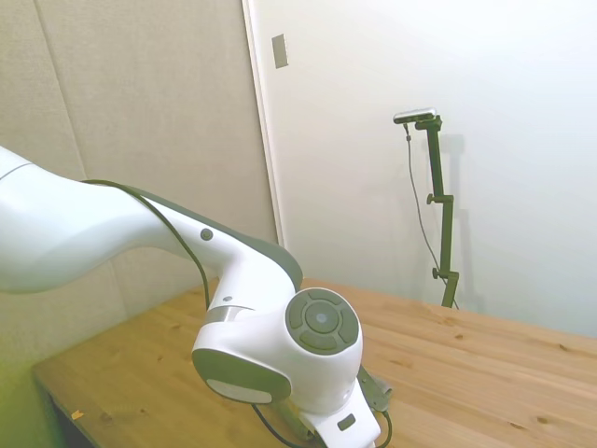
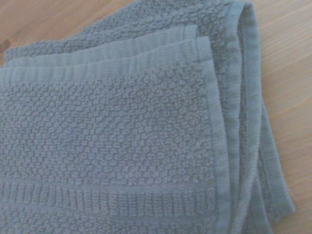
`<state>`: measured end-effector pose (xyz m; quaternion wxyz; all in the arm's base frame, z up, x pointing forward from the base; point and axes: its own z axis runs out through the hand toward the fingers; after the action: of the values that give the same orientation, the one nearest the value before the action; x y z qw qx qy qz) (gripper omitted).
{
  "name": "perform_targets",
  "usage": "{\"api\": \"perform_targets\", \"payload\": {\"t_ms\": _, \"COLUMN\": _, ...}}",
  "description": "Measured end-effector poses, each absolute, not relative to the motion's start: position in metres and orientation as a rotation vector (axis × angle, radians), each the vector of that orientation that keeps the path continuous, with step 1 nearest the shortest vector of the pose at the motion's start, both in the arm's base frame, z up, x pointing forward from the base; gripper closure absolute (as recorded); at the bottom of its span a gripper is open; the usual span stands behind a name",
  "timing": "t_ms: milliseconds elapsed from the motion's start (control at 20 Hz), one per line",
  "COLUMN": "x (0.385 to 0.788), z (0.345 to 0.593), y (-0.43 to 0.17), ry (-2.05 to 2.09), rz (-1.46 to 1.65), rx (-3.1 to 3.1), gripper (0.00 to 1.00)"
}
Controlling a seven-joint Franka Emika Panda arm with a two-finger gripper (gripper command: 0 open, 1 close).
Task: Unfold the towel
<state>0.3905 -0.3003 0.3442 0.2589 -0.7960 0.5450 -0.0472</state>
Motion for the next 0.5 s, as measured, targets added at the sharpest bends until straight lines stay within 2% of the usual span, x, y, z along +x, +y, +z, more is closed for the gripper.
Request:
{"api": "perform_targets", "payload": {"t_ms": 300, "x": 0.389, "z": 0.349, "y": -0.302, "ry": 1.477, "rz": -0.140, "rx": -2.153, "gripper": 1.00}}
{"api": "perform_targets", "payload": {"t_ms": 500, "x": 0.392, "z": 0.376, "y": -0.301, "ry": 1.432, "rz": -0.183, "rx": -2.148, "gripper": 1.00}}
